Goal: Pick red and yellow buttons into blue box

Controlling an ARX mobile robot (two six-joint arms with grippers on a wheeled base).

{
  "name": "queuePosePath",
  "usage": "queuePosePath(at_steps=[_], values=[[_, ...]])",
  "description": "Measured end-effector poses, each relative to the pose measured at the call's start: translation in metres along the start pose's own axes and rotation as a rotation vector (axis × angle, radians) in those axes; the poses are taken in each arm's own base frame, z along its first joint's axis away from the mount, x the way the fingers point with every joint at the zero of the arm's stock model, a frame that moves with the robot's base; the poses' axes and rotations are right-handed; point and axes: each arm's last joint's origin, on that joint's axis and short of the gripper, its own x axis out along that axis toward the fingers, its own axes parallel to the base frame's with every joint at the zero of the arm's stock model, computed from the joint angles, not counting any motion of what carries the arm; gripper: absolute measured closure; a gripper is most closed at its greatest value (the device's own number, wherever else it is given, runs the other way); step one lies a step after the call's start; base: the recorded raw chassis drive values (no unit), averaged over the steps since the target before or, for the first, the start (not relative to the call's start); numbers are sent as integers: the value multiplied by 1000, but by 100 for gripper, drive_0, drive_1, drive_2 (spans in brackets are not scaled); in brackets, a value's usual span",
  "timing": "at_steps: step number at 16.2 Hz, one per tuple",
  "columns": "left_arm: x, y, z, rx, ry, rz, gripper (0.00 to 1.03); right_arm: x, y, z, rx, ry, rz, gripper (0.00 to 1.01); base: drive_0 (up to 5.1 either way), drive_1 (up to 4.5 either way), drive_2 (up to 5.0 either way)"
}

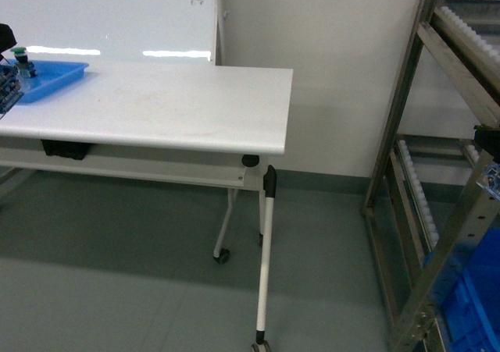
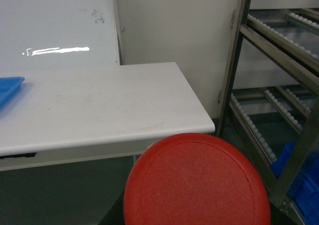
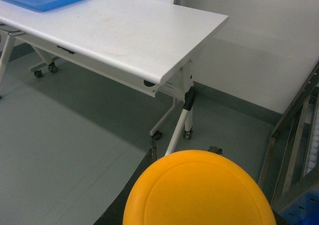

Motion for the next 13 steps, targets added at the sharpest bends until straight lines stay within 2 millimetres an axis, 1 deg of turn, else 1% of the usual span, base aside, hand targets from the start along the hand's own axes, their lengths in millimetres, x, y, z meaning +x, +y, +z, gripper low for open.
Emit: queuePosePath(at_steps=[5,11,13], values=[[0,0,0,0,2,0,80,0,0,0,-1,-2,1,77,428,-208,-208],[0,0,0,-1,4,0,80,0,0,0,-1,-2,-3,77,475,-377,-64],[0,0,0,-1,5,0,80,0,0,0,-1,-1,-3,77,483,-235,-235]])
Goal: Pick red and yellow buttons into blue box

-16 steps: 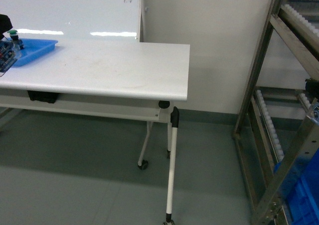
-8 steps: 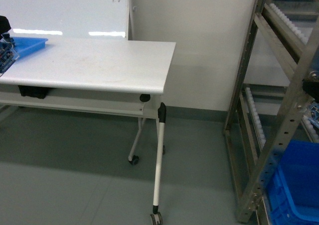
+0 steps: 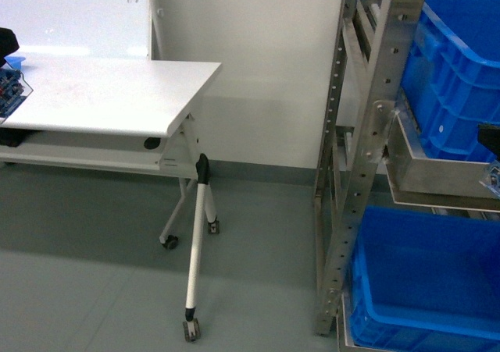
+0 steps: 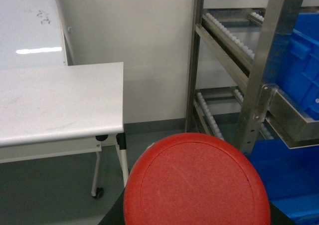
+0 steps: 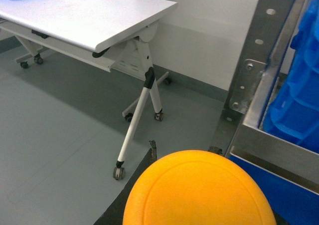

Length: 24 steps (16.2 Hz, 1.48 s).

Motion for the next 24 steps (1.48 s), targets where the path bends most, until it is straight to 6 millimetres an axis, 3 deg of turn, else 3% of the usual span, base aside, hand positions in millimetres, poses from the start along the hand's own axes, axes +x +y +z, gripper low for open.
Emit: queuePosePath(at_steps=[24], values=[[0,-1,0,1,-4,-5,80,0,0,0,0,1,0,77,485,-233,-233]])
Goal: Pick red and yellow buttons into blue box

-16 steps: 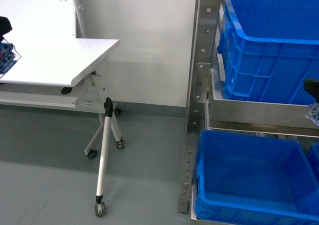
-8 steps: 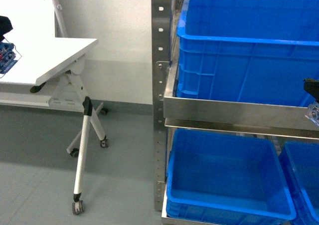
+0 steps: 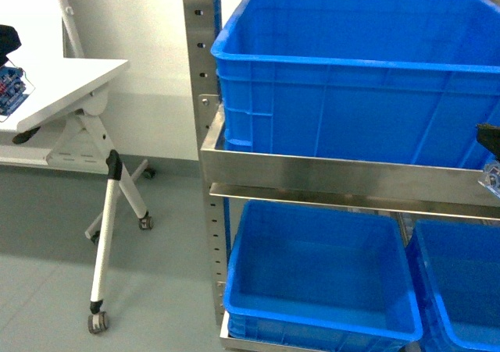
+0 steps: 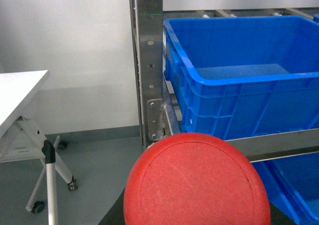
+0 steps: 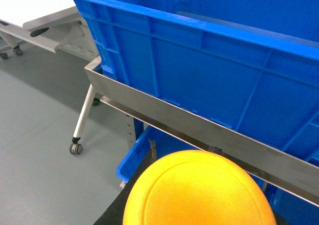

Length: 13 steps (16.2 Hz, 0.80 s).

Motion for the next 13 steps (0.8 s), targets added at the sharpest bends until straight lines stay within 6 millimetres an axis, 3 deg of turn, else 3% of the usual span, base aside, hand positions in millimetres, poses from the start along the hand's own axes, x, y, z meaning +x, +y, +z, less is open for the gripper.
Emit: queuePosePath(at_steps=[13], values=[[0,0,0,0,1,-2,80,0,0,0,-1,-4,0,77,482,-234,-234]])
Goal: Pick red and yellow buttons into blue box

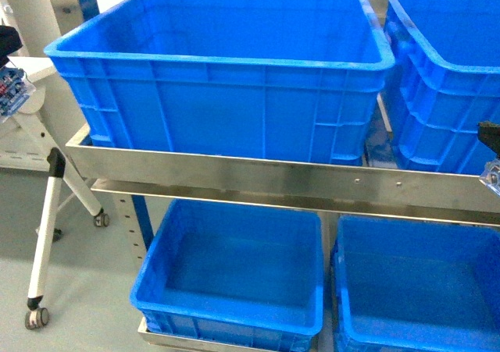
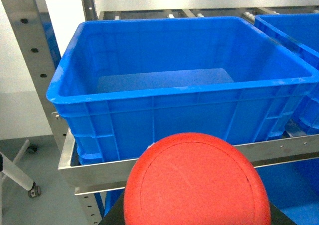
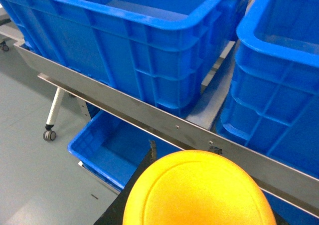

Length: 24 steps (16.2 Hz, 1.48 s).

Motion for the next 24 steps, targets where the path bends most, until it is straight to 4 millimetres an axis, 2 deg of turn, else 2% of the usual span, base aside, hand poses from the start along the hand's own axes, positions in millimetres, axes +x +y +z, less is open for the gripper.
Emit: queuePosePath(at_steps=[15,18,24], values=[[0,0,0,-1,4,0,80,0,0,0,0,1,0,77,476,-229,-229],[0,-1,0,0,1,-12,80,-1,-2,0,1,1,-15,77,0,0,0],[0,1,0,0,-1,6,80,0,0,0,1,3,3,77,277,140,-461]])
